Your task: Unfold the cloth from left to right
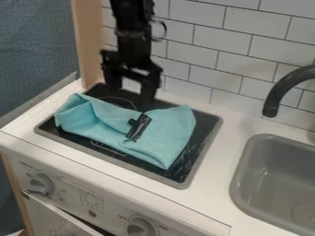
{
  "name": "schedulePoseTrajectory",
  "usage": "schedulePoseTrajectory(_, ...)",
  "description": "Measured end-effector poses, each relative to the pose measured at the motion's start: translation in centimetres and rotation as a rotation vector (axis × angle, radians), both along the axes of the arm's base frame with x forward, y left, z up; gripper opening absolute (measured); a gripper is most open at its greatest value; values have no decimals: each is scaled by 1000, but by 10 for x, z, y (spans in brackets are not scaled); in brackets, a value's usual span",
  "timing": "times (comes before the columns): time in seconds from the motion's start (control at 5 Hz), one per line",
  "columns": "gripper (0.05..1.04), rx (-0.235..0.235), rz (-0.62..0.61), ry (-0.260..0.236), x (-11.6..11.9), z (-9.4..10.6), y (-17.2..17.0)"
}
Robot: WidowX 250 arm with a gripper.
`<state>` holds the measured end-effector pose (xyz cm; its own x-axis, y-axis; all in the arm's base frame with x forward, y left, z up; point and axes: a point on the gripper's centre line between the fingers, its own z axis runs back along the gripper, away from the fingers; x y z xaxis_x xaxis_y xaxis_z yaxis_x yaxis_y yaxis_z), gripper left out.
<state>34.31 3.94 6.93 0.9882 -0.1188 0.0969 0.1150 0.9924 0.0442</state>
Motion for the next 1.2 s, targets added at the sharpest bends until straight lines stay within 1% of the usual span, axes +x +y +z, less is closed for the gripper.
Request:
schedulePoseTrajectory(0.2, 999, -19, -47, 45, -1, -18, -10)
schedulePoseTrajectory(0.4, 999, -29, -80, 89, 2, -33, -11)
schedulePoseTrajectory(0.6, 934, -33, -93, 99, 3, -37, -11)
schedulePoseTrajectory(0.8, 641, -34, -75, 73, 7, -38, -11)
schedulePoseTrajectory(1.0, 364, -40, -77, 70, 6, -39, -12)
schedulePoseTrajectory(1.2, 218, -46, -66, 74, 4, -42, -13)
